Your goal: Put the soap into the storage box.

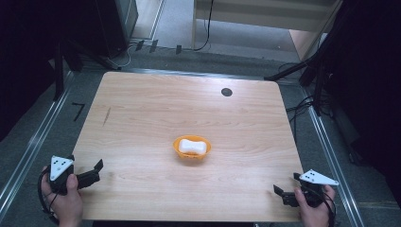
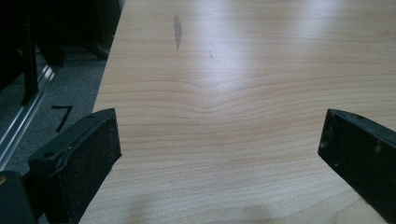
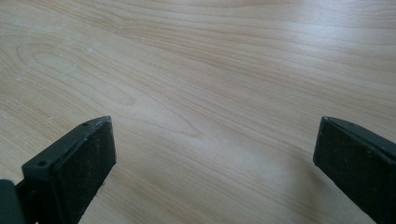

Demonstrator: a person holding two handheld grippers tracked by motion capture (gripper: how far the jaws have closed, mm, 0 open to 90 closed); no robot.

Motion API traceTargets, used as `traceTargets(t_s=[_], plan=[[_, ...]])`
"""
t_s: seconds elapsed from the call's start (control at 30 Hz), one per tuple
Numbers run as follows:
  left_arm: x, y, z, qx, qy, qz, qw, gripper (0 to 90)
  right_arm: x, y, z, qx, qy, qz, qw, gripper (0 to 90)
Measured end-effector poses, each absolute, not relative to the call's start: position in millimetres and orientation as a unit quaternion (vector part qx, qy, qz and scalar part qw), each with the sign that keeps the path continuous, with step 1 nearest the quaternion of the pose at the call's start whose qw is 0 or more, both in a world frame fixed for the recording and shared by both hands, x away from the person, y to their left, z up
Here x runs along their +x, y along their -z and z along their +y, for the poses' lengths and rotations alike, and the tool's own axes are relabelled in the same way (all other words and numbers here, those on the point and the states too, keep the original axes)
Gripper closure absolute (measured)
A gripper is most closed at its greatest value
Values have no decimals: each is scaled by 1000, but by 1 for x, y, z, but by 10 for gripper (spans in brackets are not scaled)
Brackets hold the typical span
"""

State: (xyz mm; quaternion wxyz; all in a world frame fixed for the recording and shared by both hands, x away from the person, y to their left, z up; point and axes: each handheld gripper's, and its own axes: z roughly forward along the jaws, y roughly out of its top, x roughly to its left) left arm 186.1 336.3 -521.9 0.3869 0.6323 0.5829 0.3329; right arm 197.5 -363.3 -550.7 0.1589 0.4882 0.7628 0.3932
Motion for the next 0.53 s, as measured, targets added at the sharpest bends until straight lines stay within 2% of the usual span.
traceTargets(t_s=[0.3,0.53], plan=[[187,522,337,631,-333,583,388,0,185,553,-366,492,-428,733,195,0],[186,522,336,633,-334,582,385,0,184,552,-368,496,-427,729,200,0]])
